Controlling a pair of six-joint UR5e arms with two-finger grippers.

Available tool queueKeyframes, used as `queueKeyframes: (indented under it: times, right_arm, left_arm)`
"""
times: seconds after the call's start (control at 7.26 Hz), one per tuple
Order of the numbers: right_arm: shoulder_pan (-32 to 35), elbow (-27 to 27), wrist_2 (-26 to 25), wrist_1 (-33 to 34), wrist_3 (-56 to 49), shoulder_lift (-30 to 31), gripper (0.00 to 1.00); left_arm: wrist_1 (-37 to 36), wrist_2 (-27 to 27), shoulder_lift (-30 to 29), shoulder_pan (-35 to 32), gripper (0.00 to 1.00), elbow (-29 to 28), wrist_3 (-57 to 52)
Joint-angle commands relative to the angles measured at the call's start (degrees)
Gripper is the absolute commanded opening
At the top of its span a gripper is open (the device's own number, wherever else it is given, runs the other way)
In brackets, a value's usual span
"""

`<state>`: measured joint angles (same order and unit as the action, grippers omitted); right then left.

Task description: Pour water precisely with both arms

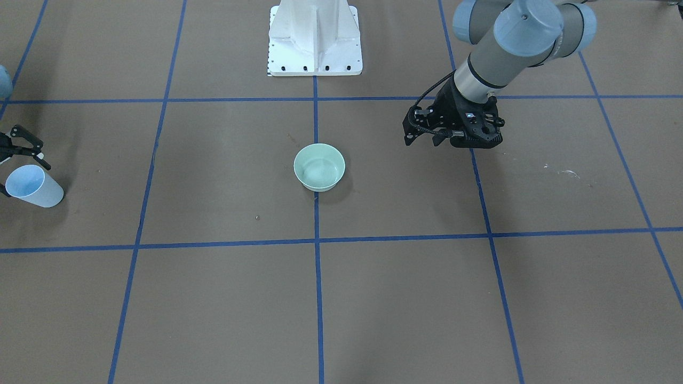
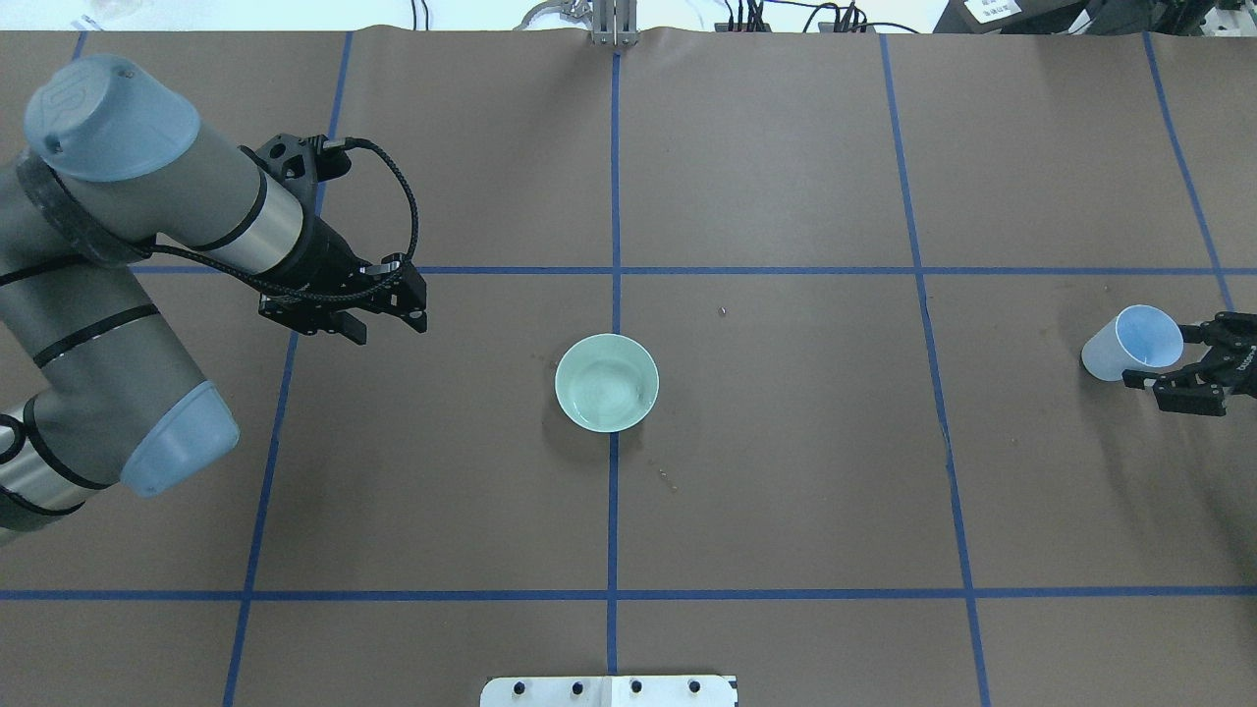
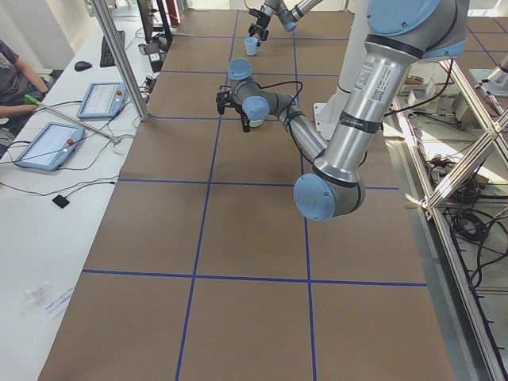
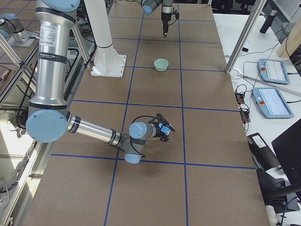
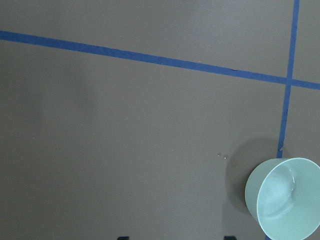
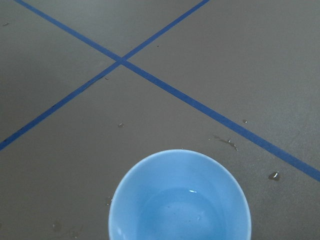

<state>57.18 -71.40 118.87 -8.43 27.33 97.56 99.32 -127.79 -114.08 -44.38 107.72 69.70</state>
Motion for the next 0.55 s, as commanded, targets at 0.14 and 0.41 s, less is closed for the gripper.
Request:
queueKeyframes:
  times: [0.14, 0.41]
  right_arm:
    - [-0.7, 0.0, -1.1, -0.2, 0.0, 0.0, 0.96]
    - [-1.5, 0.4, -2.0, -1.6, 0.1, 0.0, 0.96]
  left_arm:
    - [0.0, 0.0, 0.0, 0.0, 0.71, 0.0, 0.0]
    - [0.0, 0.0, 0.0, 0.0, 0.71, 0.0, 0.0]
